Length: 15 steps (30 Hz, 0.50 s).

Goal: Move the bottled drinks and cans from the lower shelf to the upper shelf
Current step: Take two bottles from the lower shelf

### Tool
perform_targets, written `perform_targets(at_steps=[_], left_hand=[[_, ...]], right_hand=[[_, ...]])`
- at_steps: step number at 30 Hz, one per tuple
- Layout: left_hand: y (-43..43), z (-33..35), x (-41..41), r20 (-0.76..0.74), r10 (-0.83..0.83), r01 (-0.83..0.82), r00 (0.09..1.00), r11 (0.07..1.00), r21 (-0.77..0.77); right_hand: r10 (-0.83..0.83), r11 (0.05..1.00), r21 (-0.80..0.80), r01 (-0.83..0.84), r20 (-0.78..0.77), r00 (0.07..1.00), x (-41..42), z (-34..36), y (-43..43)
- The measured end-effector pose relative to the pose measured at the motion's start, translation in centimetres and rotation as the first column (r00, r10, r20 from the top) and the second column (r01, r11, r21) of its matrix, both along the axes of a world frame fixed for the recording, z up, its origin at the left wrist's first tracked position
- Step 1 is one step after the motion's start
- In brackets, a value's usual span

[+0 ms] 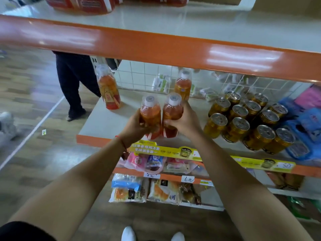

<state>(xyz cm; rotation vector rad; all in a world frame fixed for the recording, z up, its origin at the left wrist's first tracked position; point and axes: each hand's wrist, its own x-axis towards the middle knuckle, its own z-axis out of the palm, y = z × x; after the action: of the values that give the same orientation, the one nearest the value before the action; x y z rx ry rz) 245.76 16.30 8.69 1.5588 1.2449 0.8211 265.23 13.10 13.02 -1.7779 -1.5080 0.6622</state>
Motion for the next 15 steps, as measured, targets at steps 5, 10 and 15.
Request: perform_targets(at_steps=[5,10,15], left_hand=[[0.6,0.1,-0.5,-0.049,-0.063,0.065,0.997,0.998,0.025],[0.2,0.2,-0.6,-0.078,-0.033,0.038,0.996,0.997,0.069],[0.6,0.3,-1.1,-0.005,-0.006,0.006,1.0,1.0,0.014]], right_hand=[[0.008,0.998,-0.054,-0.017,-0.168,0.986,0.9,-1.2,-0.6],[0.083,0.981,-0.155,-0.115,-0.198,0.977,1.7,-3.1,-0.6],[0.013,0.992,-0.124,-0.037,-0.19,0.982,1.2,-4.1,-0.8]])
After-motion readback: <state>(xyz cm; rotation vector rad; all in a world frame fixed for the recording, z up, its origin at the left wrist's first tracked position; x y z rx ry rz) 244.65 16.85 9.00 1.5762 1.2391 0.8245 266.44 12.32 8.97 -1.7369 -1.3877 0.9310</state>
